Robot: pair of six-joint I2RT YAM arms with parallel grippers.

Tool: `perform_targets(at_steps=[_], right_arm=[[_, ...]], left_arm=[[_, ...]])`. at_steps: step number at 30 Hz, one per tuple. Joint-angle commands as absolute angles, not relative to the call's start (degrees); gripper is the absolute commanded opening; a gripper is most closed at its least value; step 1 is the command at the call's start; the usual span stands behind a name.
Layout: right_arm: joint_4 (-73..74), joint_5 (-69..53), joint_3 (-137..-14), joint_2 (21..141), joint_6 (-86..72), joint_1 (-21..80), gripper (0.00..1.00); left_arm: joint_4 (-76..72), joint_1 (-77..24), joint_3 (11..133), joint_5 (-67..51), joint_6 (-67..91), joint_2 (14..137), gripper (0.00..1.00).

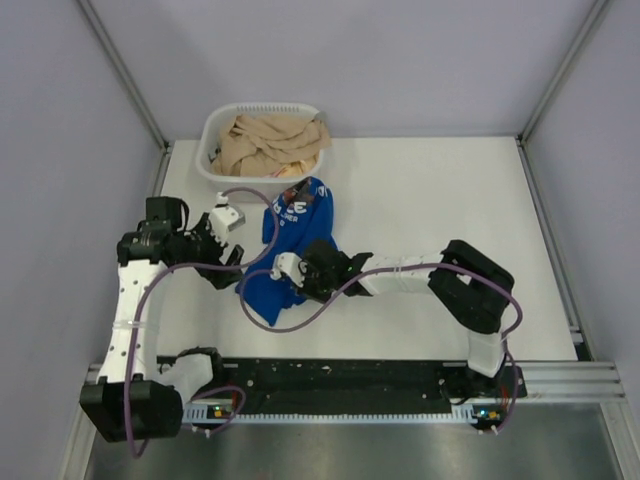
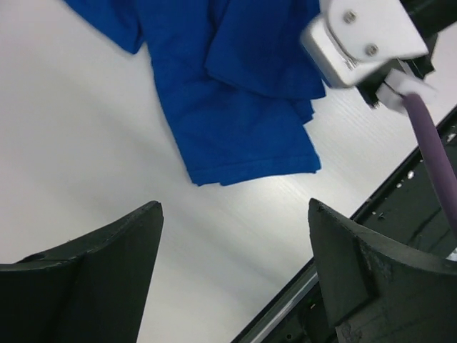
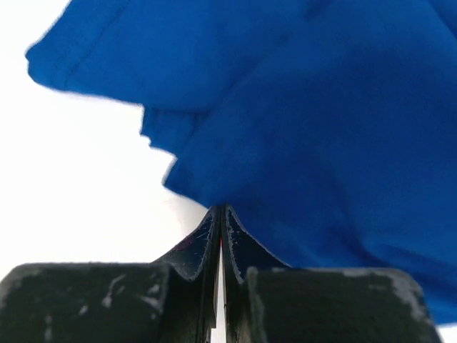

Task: Fold and stack the t-shirts
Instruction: Move the tshirt to the center of the board, then flatten out the tshirt

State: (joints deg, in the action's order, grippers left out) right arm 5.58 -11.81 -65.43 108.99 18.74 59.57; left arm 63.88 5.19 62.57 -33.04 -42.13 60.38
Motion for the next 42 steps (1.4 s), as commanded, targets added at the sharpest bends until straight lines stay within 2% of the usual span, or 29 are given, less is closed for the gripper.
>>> perform_targets(at_steps=[1,5,10,14,17,19,20,22,25,26,27,31,33,37,42], right_arm=[[-2.69,-12.21,-59.78,99.26,13.46,54.95,0.0],[-6.94,-13.36,-52.84,89.76,10.02,49.41,0.0],[-5.37,-12.22,-49.66,84.03,9.75,46.32,0.0],[-8.16,-11.26,-47.12,81.05,7.48,46.23,0.26],[-13.0,-11.6,-43.69,78.67,5.63,45.27,0.48],[-13.8,-12.83,-42.98,77.87,5.1,44.48,0.55],[-13.62,-13.27,-42.98,77.7,5.27,44.3,0.58],[-13.19,-14.41,-43.07,77.61,5.97,44.3,0.61],[-13.53,-16.61,-42.89,77.78,6.76,44.3,0.64],[-13.88,-17.22,-42.8,78.13,6.85,44.3,0.65],[-14.23,-17.75,-42.8,78.48,6.94,44.3,0.66],[-16.78,-22.75,-43.15,80.94,6.51,44.3,0.69],[-18.89,-24.16,-43.68,82.87,6.5,45.26,0.8],[-20.47,-23.46,-47.01,88.93,11.94,52.46,0.8],[-29.17,-25.41,-50.79,97.98,6.34,56.42,0.8]], left_arm=[[65.39,2.21,59.78,-40.7,-47.02,60.47,0.85],[63.82,-4.37,54.59,-38.85,-48.16,60.47,0.87],[50.3,-22.99,45.81,-25.53,-40.17,61.17,0.92],[43.52,-30.04,40.35,-16.11,-38.5,68.44,0.94],[40.53,-33.48,38.85,-12.58,-37.01,75.39,0.91],[37.98,-35.15,37.89,-10.91,-36.39,78.65,0.88],[37.01,-35.42,37.71,-9.68,-35.86,80.14,0.84],[36.83,-35.6,38.14,-6.7,-34.98,82.78,0.67],[37.7,-35.59,37.79,-2.12,-33.75,83.42,0.26],[38.14,-35.51,37.97,-1.15,-33.14,81.76,0.08],[39.8,-35.42,38.23,-0.79,-32.7,79.65,0.0],[47.01,-34.72,41.47,-4.74,-32.7,66.83,0.0],[49.65,-34.54,43.23,-5.01,-32.61,60.67,0.0],[52.2,-33.84,47.1,-4.48,-31.91,53.1,0.0],[53.61,-33.31,50.8,-6.15,-30.59,50.62,0.0]])
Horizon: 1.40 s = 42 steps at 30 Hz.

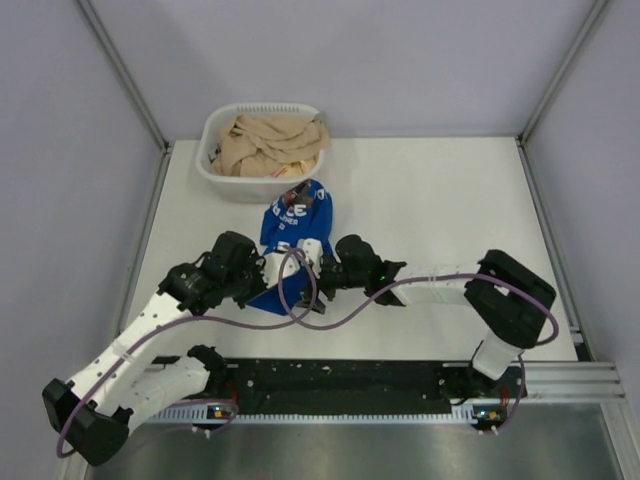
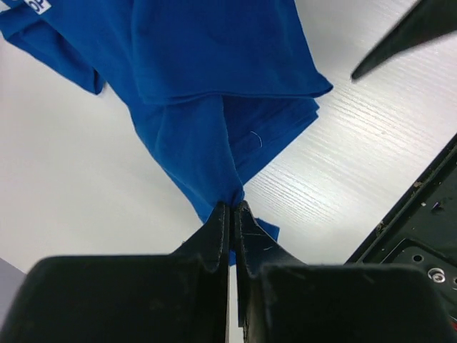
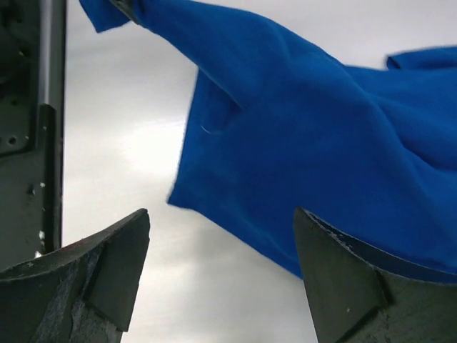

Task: Fold and stack the t-shirts
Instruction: Flatten out the tshirt

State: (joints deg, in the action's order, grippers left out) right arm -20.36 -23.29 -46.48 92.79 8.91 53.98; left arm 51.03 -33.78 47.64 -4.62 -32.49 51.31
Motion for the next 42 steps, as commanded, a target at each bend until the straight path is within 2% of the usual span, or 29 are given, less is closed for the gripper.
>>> perform_targets(at_steps=[1,4,7,13,18,19,21,22,24,25,26,27,31,36,42], right_arm=[[-30.48,-23.57,-51.58,99.22,4.85,56.77,0.8],[-33.31,-17.35,-52.9,102.38,1.15,57.56,0.8],[-27.97,-10.21,-57.11,106.86,-1.93,57.75,0.78],[-30.58,-11.25,-58.01,111.27,-7.64,58.8,0.78],[-29.36,-6.6,-60.64,113.73,-10.45,60.21,0.77],[-29.01,-5.63,-61.08,114.17,-11.07,60.21,0.75],[-27.43,-4.4,-62.75,115.48,-11.78,60.2,0.61],[-26.99,-3.7,-63.45,116.18,-12.3,60.21,0.5],[-26.72,-3.08,-64.16,117.07,-13.01,59.94,0.35],[-26.37,-2.82,-64.33,117.16,-13.18,59.85,0.24],[-25.85,-1.94,-64.25,116.98,-13.18,59.59,0.09],[-25.58,-0.63,-63.81,116.37,-13.44,59.07,0.0],[-27.5,3.16,-56.89,110.67,-14.15,54.95,0.0],[-28.83,6.14,-44.24,96.72,-13.37,46.6,0.0],[-16.64,14.93,-40.34,75.8,-2.65,38.78,0.0]], left_arm=[[54.05,-33.31,51.06,-6.59,-30.32,50.71,0.0],[53.96,-33.22,51.68,-7.56,-30.23,50.98,0.0],[53.7,-32.96,52.29,-8.0,-29.97,51.33,0.0],[53.53,-32.17,53.52,-9.67,-29.79,51.77,0.0],[53.09,-31.55,53.79,-10.81,-29.53,52.91,0.0],[53.09,-31.55,53.96,-10.98,-29.53,53.17,0.0],[53.09,-31.29,54.58,-11.6,-29.53,53.26,0.0],[53.26,-31.2,54.93,-11.78,-29.53,53.26,0.0],[53.26,-30.85,55.37,-11.78,-29.36,53.17,0.0],[53.35,-30.5,55.72,-11.6,-29.36,52.91,0.0],[53.26,-30.15,55.98,-11.08,-29.36,52.74,0.0],[53.17,-29.54,56.16,-10.2,-29.36,52.39,0.0],[51.51,-25.06,57.39,-8.09,-30.76,50.63,0.0],[50.89,-23.38,59.06,-5.28,-31.99,50.45,0.0],[47.2,-20.93,64.05,8.5,-32.08,53.52,0.0]])
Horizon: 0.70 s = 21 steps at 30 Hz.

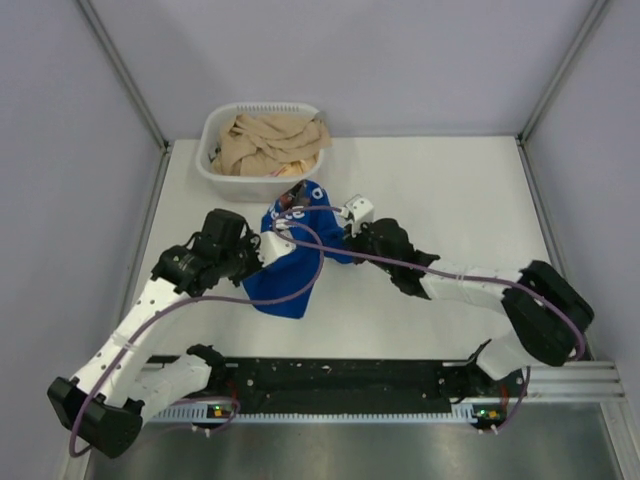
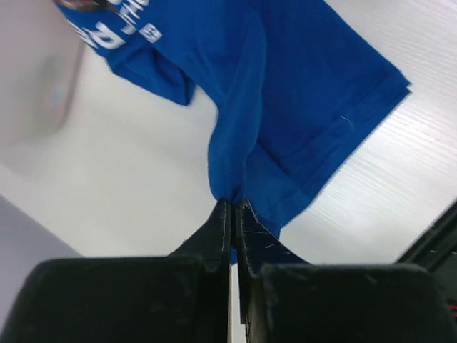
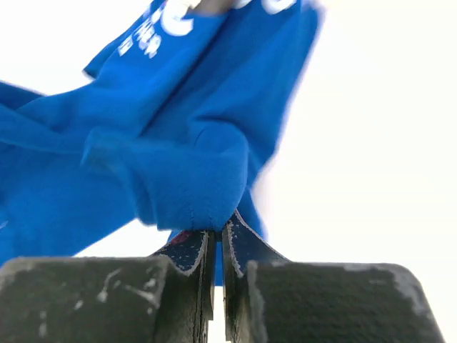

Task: Fold and stack the t-shirts
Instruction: Flatten out the tshirt

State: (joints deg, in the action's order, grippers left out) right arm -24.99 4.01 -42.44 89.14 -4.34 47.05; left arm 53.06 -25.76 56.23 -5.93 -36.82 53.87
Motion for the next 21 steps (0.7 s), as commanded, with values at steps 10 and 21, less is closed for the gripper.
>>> perform_targets(at_steps=[10,21], right_arm=[[3.93,19.78,-66.15,51.42,14.14,26.72,0.0],[21.86,16.72,-93.67,49.31,21.79,26.81,0.0]], left_arm=[[48.86,-17.4,95.24,9.24,-34.63,60.38,0.0],[51.41,-17.4,105.99,6.25,-35.24,58.45,0.0]])
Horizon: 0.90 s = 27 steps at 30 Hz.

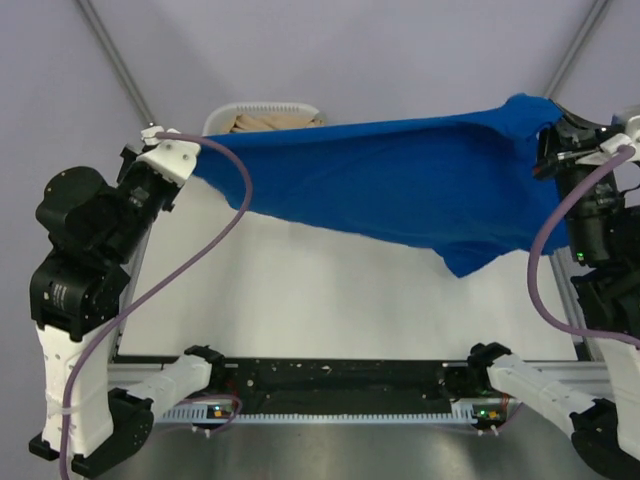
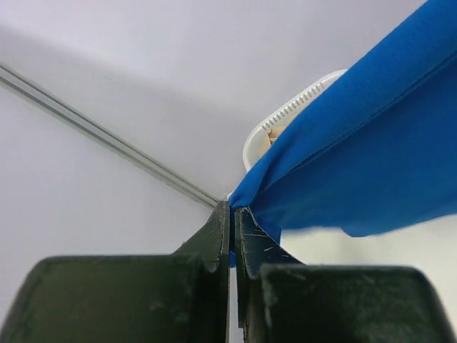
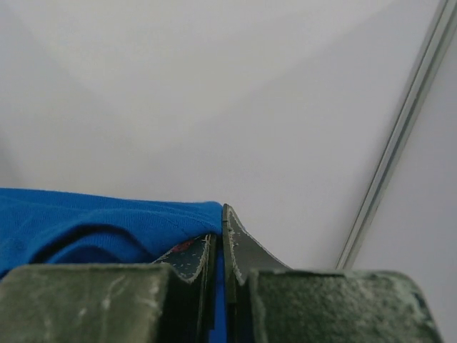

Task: Fold and stack the t-shirts
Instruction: Flatten out the tshirt

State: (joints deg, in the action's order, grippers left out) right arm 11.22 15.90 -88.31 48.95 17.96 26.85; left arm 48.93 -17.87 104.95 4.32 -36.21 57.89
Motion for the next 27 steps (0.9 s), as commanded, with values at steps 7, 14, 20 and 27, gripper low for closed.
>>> perform_targets(at_steps=[7,14,20,27], right_arm=[[37.86,3.27,-98.52,48.08,20.57,26.81,0.0],[42.1,9.38,-103.09,50.7,16.78,26.72,0.0],[41.57,20.9,-101.69,63.7,24.33,26.2,0.0],[40.96,13.89,-101.69,78.65,23.73,18.72,0.0]], left_arm=[[61.95,-17.4,108.62,-7.37,-33.75,57.04,0.0],[63.56,-17.4,109.97,-6.25,-31.99,57.65,0.0],[53.55,-17.31,96.53,1.64,-31.03,63.27,0.0],[42.37,-13.8,86.92,3.61,-32.52,69.69,0.0]])
